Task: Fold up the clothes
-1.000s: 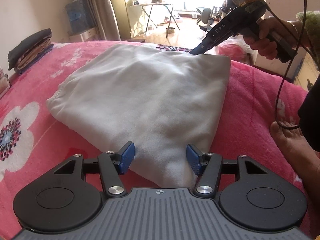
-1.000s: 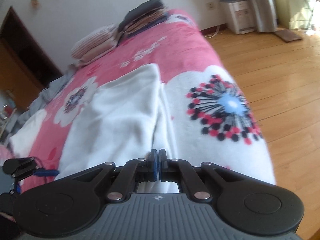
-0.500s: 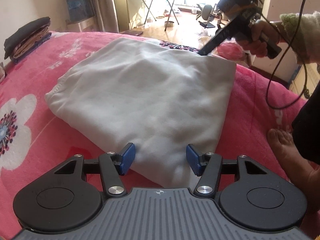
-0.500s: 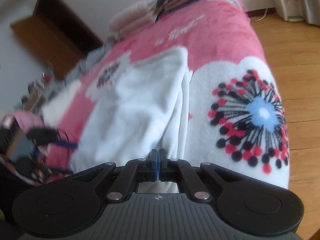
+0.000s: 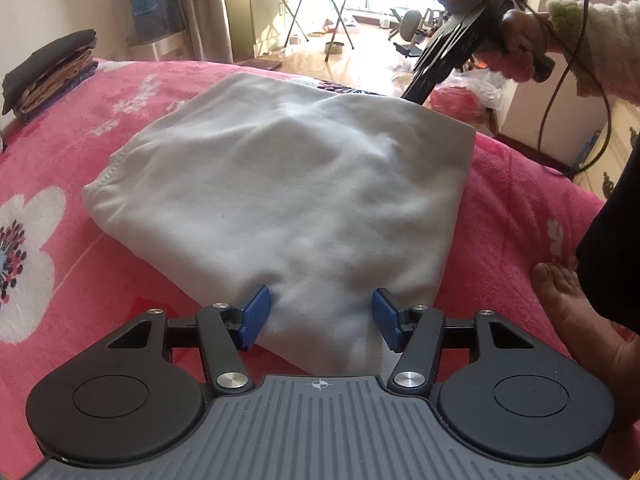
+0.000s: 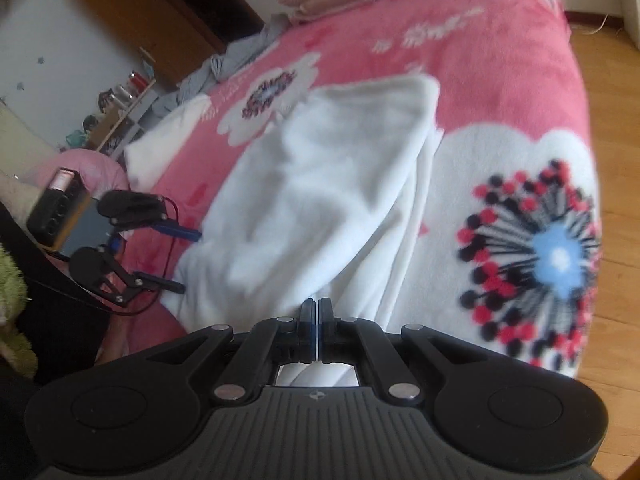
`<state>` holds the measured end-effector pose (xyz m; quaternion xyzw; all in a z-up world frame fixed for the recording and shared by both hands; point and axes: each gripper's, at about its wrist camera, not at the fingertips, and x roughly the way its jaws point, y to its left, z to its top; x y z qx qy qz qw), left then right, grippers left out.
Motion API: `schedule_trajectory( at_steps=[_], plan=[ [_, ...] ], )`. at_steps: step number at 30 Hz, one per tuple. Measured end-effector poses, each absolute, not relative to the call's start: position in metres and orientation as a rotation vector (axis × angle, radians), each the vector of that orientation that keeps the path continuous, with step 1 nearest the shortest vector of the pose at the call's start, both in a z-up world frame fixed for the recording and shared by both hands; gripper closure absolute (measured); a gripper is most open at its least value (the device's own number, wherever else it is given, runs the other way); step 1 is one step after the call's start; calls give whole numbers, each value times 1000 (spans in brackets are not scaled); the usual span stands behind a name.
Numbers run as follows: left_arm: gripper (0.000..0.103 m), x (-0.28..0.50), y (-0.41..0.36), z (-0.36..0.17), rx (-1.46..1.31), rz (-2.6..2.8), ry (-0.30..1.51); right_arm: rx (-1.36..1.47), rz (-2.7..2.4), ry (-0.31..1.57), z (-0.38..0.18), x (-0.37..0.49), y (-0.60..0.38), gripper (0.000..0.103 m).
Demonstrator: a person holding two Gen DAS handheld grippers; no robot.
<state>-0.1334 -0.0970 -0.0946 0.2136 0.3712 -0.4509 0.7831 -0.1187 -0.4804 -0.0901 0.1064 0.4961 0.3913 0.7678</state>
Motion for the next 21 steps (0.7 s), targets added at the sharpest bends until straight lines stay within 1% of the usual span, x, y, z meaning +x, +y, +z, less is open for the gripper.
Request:
schedule_trajectory(
  at_steps=[3,7,12,21],
  plan=[
    [46,-134,-97,-95,461,-976,798,259,775,1034,-85,-116,-498,103],
    [46,-133,-97,-95,460,-976,799,280,665,972,-95,-105,-503,103],
    [46,-134,-96,-94,461,-971,803,278,697,945,-108,-96,-482,103],
    [46,-135,-95,-95,457,-971,801,282,693,926,-113,-89,-474,103]
  ],
)
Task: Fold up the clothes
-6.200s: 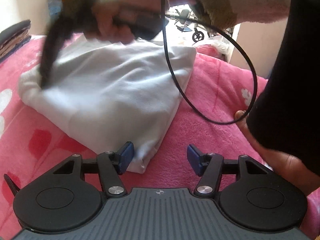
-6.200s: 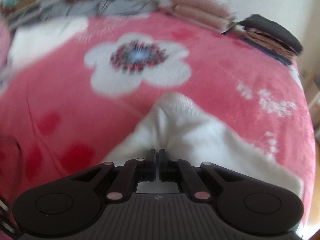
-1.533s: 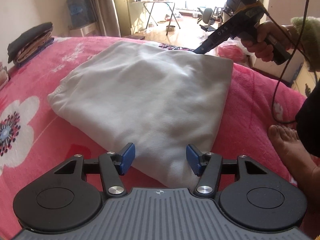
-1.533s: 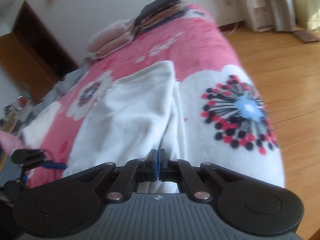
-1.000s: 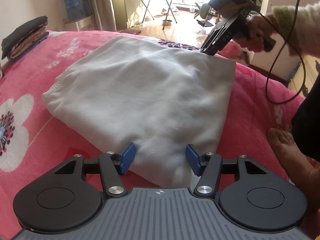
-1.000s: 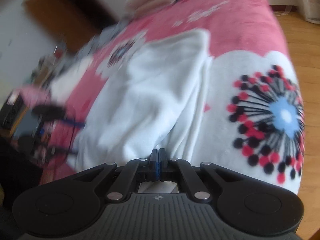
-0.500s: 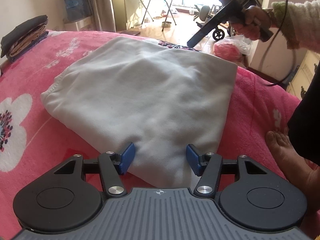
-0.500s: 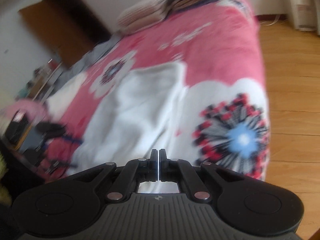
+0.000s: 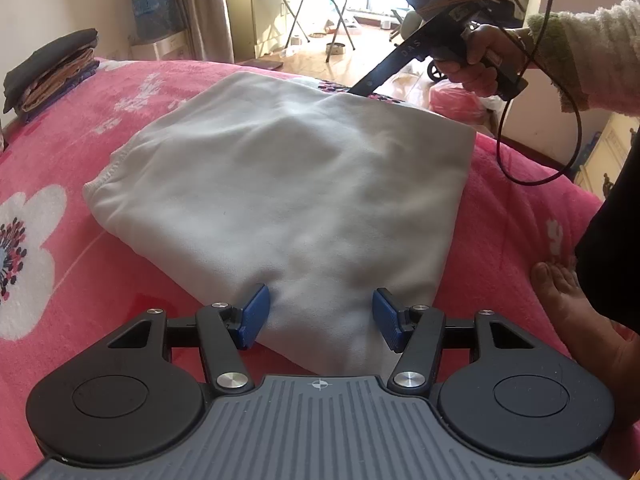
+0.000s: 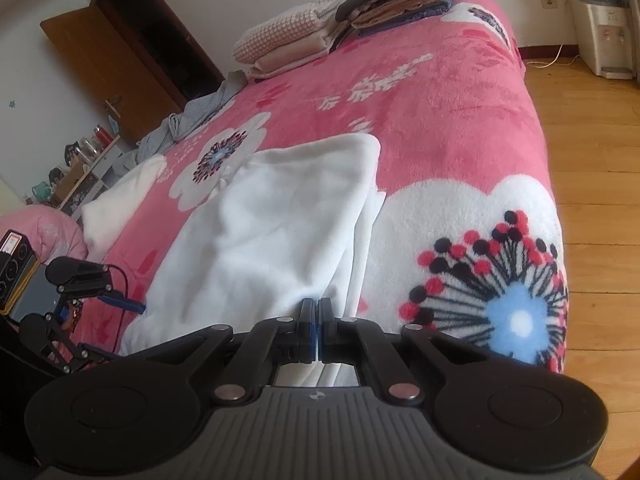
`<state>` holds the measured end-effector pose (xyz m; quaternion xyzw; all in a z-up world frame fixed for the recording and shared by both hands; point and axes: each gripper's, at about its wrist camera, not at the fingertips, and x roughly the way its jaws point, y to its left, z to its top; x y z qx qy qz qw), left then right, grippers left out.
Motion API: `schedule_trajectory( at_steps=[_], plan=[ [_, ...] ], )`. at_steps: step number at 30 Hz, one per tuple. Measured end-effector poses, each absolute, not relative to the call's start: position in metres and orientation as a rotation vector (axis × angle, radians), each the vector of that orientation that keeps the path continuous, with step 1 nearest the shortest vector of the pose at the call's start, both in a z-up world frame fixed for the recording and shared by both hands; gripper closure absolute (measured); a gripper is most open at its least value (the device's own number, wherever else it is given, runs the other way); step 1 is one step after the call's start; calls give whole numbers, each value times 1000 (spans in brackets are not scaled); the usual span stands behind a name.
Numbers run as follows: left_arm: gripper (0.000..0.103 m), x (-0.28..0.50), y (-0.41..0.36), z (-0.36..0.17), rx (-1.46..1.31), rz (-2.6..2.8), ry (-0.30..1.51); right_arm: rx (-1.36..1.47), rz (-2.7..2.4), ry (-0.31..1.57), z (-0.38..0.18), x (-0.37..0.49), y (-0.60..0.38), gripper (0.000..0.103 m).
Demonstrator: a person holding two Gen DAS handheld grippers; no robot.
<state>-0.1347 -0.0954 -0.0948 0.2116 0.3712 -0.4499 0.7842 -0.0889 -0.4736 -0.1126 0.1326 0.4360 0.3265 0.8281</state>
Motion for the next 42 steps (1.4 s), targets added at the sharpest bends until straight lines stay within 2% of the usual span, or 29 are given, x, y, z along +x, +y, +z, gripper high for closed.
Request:
schedule_trajectory(
  at_steps=[6,19,26,35,42],
  plan=[
    [46,-134,-96,-95,458,-969,801,266,728,944,-119,-81,-465,103],
    [46,-134,-95,-95,456,-970,798,240,920,1194,-122,-106,-472,103],
    [46,-134,-95,-96,456,-971,794,268,926,1236,-111,-125,-485,103],
    [46,-134,-95,-95,443,-964,795,374,808,1113,-91,-136,-514,103],
    [46,-136,-94,-94,445,-948,787,330,864,984,-79,-128,-469,103]
  ],
)
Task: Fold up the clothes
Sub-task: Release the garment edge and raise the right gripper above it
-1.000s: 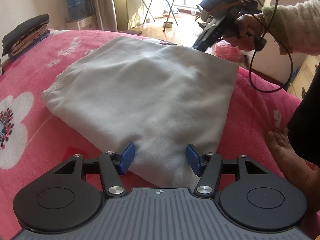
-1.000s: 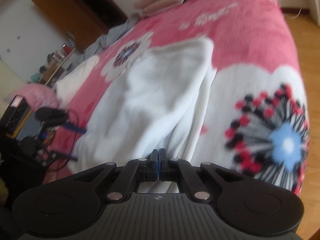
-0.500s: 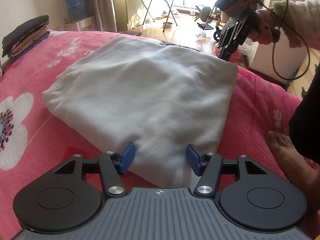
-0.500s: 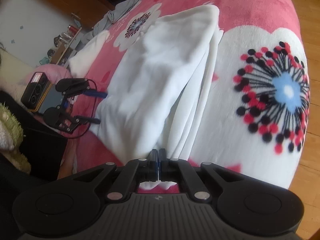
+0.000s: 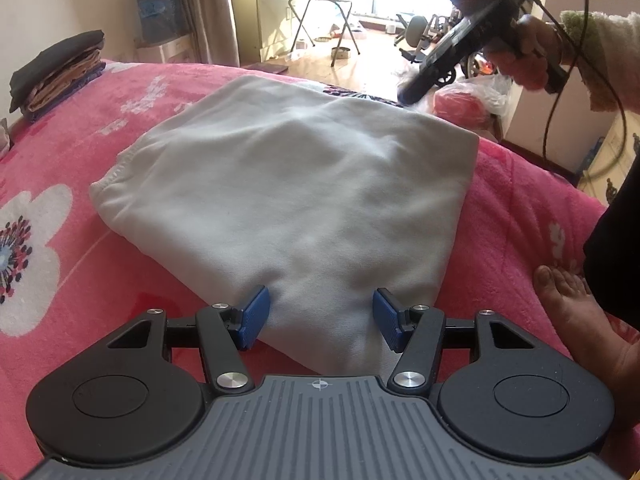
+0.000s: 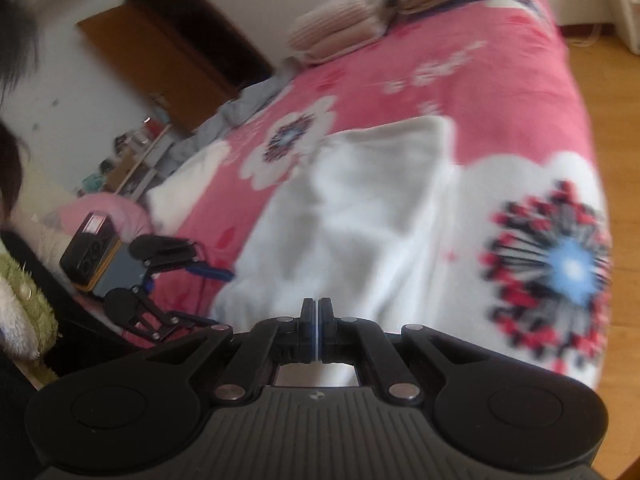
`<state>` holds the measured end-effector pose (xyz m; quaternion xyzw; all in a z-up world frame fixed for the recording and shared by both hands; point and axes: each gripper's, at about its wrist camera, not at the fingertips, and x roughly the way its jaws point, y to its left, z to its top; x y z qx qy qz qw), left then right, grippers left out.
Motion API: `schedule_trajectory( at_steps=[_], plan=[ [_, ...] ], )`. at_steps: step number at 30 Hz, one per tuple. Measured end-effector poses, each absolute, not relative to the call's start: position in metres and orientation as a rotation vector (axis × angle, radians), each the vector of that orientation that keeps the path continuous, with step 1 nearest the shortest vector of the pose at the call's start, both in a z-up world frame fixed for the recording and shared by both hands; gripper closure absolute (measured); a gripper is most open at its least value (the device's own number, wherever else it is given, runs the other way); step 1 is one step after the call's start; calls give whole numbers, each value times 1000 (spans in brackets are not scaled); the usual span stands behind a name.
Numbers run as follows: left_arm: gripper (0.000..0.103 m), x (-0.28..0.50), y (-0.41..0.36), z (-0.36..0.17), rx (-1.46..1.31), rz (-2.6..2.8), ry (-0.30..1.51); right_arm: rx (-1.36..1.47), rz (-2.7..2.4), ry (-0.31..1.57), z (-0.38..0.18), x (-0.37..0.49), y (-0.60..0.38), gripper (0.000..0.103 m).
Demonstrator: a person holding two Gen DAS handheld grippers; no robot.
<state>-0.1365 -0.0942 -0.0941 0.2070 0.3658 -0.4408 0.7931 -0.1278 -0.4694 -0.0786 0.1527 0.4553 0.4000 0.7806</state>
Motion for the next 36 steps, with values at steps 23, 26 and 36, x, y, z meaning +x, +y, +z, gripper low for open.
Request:
schedule_trajectory(
  at_steps=[23,26,36],
  plan=[
    [47,-143,-100,-95,365,-879,738,-72,384,889,-77,-112,-393,103],
    [46,-146,-100,-97,367,-880,735,-25,494,810,-64,-111,-374,103],
    [46,-148,-97,-96,338,-870,755,-100,444,814,-75,-85,-348,103]
  ],
)
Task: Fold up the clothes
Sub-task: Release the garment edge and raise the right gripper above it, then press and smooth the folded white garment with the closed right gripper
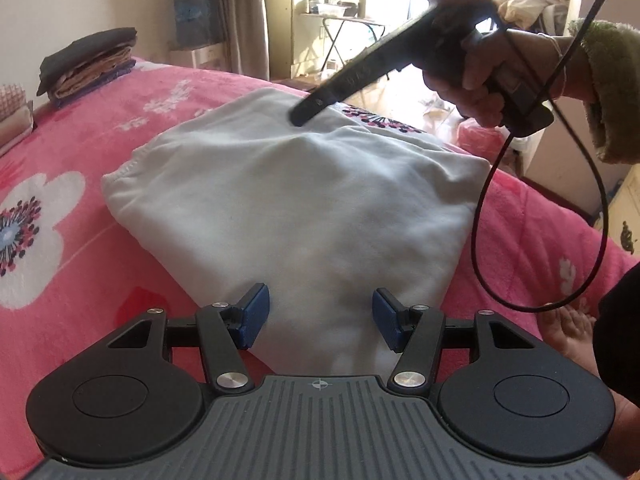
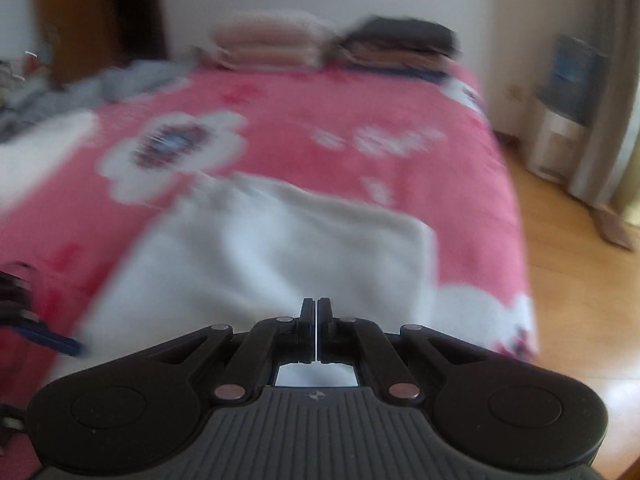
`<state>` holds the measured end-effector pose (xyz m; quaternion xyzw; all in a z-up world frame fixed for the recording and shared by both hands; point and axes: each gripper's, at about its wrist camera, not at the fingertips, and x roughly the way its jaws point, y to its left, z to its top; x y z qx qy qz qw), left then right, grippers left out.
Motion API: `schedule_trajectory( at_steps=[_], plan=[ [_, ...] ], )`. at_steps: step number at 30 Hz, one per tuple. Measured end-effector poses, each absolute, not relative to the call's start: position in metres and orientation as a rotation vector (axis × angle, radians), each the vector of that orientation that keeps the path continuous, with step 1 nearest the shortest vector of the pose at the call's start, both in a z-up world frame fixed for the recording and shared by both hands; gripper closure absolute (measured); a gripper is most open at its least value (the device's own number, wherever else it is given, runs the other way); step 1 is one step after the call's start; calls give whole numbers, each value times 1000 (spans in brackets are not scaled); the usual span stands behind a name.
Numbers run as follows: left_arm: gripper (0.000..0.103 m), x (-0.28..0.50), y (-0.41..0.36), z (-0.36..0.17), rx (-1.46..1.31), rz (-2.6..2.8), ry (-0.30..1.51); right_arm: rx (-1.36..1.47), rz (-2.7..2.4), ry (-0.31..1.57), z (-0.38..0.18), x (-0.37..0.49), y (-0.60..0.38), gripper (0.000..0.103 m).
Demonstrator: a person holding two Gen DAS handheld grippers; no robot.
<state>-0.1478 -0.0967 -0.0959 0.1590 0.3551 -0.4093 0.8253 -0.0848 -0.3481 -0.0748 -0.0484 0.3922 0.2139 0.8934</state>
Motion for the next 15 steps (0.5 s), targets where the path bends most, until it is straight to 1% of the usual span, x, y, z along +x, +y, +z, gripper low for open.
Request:
schedule_trajectory(
  at_steps=[1,4,6,7,10,15],
  plan=[
    [46,-149,-97,-97,341,-870,752,-70,490,813,-73,-85,-346,103],
    [46,-151,-98,-98,357,-873,742,-130,453,873,-99,-71,-335,103],
    [46,-150,-98,-98,359,-872,744,-66,369,875,-102,-58,-342,103],
    [46,-149,-98,-98,357,-871,747,-10,338,865,-96,-53,-347,103],
    [46,-148,-99,-98,350,-868,752,40,379,811,-81,-43,-343,103],
    [45,-149,-103,-99,358,-865,750,17,366,874,-106,-2,-328,103]
  ],
)
